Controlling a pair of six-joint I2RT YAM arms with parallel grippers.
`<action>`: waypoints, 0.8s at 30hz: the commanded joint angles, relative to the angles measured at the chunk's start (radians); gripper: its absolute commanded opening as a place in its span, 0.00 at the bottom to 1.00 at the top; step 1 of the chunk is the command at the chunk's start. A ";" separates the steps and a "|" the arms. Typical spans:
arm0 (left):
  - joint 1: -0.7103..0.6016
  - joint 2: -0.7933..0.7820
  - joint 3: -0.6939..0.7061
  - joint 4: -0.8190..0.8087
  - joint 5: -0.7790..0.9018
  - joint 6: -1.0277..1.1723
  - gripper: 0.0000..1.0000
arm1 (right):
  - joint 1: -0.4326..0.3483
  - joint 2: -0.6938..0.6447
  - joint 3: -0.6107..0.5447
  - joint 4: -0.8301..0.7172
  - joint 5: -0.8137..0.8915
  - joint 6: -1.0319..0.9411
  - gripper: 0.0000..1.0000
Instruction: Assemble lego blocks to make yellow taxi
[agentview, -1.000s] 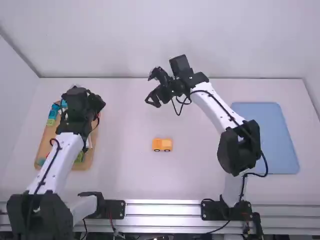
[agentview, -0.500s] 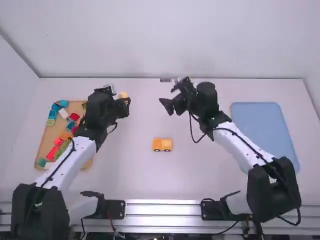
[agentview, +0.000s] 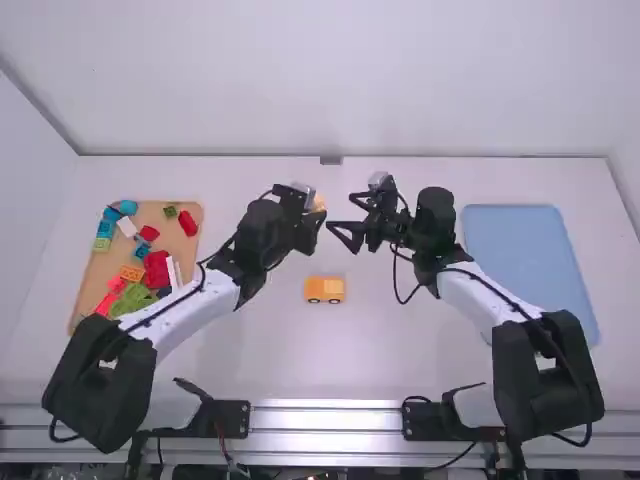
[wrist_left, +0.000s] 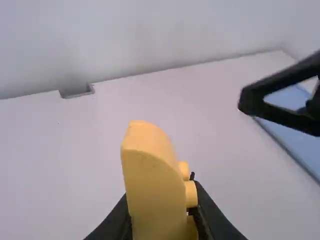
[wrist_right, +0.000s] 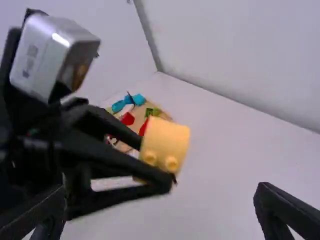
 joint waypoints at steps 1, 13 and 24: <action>-0.014 0.019 -0.004 0.017 -0.021 0.075 0.10 | 0.002 -0.024 -0.003 -0.003 -0.018 0.018 0.99; -0.041 0.046 -0.012 0.078 0.000 0.243 0.02 | -0.055 -0.024 -0.003 -0.072 0.032 0.171 0.86; -0.051 0.046 -0.121 0.297 0.122 0.272 0.02 | 0.001 -0.024 -0.003 -0.072 0.085 0.166 0.82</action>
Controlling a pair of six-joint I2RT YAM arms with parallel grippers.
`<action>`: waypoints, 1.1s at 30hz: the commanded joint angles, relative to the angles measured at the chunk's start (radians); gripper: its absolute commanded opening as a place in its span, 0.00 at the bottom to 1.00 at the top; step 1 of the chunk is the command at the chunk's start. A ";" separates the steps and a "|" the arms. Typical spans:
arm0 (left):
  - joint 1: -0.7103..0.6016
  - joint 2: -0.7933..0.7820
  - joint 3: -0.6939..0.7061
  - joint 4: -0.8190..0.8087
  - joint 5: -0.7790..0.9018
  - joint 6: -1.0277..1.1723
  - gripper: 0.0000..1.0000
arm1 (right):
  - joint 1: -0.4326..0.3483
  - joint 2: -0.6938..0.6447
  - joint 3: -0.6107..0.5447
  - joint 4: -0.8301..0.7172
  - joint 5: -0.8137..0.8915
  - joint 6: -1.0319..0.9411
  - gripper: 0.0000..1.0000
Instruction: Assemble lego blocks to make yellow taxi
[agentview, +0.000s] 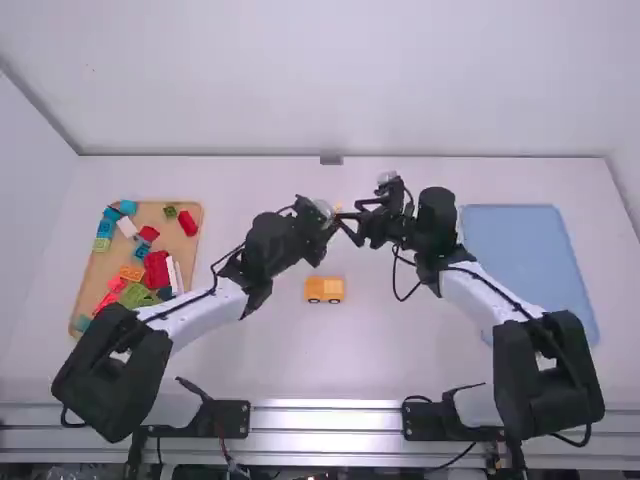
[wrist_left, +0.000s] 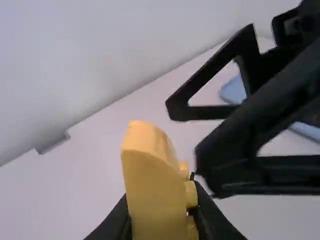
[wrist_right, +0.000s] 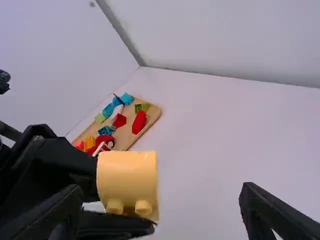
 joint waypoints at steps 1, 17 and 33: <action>-0.010 0.004 -0.036 0.049 0.024 -0.014 0.02 | 0.018 -0.024 -0.003 0.005 0.013 0.000 0.81; -0.001 0.005 -0.097 0.166 0.021 -0.067 0.02 | 0.089 -0.024 -0.003 0.006 0.063 0.000 0.61; -0.002 0.006 -0.097 0.156 0.022 -0.067 0.02 | 0.142 -0.023 -0.003 0.011 0.101 -0.027 0.38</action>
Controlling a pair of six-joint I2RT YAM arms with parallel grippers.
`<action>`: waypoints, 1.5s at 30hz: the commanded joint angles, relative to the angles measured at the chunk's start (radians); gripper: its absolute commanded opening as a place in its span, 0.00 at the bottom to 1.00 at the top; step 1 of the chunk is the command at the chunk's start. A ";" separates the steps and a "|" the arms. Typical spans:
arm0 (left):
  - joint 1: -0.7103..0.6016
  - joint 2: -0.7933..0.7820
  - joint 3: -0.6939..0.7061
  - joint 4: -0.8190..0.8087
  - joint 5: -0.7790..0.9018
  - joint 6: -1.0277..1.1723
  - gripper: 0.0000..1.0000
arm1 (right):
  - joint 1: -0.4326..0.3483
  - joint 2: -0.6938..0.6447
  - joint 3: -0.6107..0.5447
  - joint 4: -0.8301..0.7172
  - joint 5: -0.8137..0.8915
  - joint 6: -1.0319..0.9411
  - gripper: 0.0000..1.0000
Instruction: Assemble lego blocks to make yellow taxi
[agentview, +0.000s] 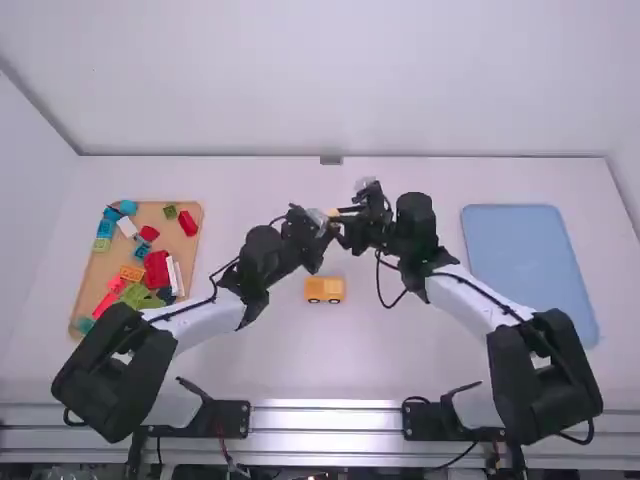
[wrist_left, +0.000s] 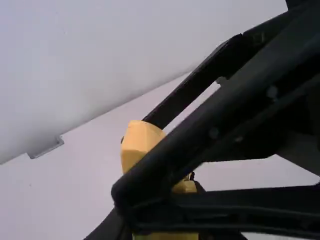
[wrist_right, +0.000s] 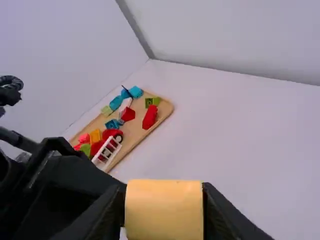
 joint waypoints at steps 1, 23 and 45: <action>-0.001 0.006 -0.003 0.002 0.008 -0.008 0.02 | 0.019 -0.024 -0.003 0.001 -0.001 -0.010 0.36; 0.002 -0.001 -0.003 -0.137 -0.309 -0.245 0.99 | -0.042 -0.024 0.159 -0.374 0.213 -0.132 0.09; 0.121 -0.895 -0.004 -0.978 -0.930 -0.381 0.99 | 0.198 0.314 0.711 -0.929 0.328 -0.502 0.04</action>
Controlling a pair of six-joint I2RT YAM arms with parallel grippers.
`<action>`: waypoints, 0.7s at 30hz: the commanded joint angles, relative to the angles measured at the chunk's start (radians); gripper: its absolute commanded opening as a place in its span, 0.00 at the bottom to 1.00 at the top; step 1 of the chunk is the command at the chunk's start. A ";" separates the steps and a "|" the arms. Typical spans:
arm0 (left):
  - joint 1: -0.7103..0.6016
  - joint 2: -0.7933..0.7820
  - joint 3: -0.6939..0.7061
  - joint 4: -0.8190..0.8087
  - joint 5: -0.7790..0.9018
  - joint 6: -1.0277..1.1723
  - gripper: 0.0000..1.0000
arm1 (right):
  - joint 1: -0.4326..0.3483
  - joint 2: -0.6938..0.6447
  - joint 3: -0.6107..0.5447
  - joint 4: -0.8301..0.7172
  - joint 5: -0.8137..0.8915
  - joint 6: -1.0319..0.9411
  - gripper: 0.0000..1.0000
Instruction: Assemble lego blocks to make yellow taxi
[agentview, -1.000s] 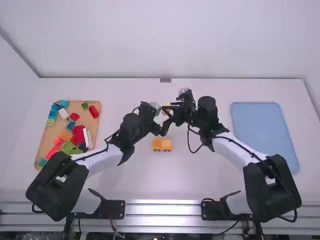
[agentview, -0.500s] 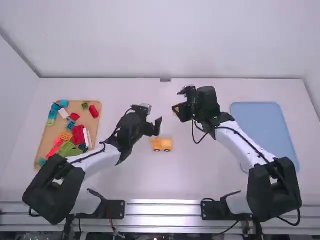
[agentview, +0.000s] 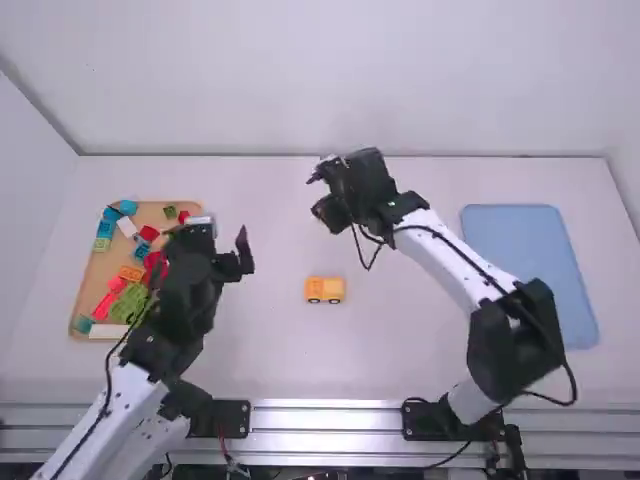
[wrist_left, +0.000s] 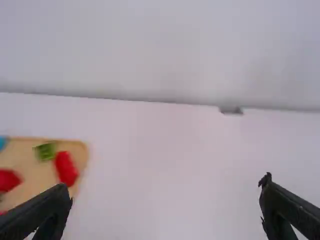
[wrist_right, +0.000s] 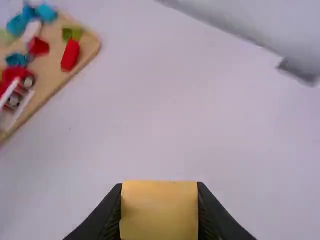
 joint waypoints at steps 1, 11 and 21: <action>0.001 -0.128 0.002 -0.075 -0.242 -0.101 0.99 | 0.073 0.128 0.158 -0.097 -0.038 -0.156 0.04; 0.003 -0.401 0.002 -0.269 -0.377 -0.142 0.99 | 0.259 0.520 0.650 -0.628 0.084 -0.505 0.00; 0.006 -0.403 -0.014 -0.263 -0.397 -0.136 0.99 | 0.396 0.689 0.667 -0.707 0.316 -0.613 0.00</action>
